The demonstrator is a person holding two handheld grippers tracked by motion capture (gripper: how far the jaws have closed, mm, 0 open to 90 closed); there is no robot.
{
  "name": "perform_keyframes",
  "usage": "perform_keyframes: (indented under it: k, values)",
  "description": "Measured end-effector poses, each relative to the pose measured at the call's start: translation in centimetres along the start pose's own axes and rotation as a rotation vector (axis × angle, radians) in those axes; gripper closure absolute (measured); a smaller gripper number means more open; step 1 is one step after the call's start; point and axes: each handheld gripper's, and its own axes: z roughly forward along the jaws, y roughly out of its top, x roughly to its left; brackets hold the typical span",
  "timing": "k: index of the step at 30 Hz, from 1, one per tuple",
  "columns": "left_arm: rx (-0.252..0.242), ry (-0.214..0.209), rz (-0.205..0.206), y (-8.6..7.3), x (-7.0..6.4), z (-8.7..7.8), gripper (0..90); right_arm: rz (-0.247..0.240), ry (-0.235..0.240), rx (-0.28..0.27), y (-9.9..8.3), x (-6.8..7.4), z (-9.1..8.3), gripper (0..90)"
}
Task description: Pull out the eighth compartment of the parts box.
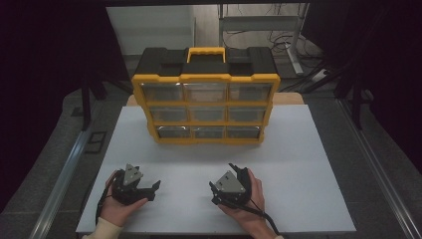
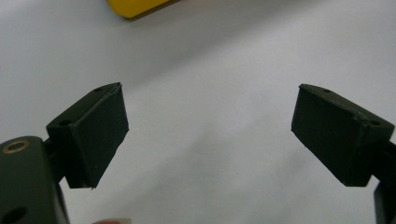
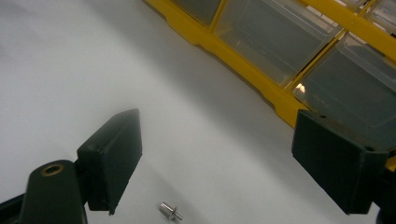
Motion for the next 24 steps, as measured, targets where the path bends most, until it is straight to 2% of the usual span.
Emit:
perform_keyframes:
  k: [9, 18, 24]
  values:
    - [0.003, 0.000, 0.009, 0.00, -0.01, 0.02, 11.4, -0.095, -0.040, 0.014, 0.04, 0.19, 0.01, 17.2]
    - [-0.001, -0.002, 0.007, 0.01, -0.15, 0.12, 11.4, -0.157, -0.054, 0.031, -0.04, 0.58, 0.20, 17.5]
    - [0.007, -0.002, 0.013, 0.01, -0.15, 0.10, 11.4, -0.198, -0.080, 0.039, -0.10, 0.68, 0.22, 17.5]
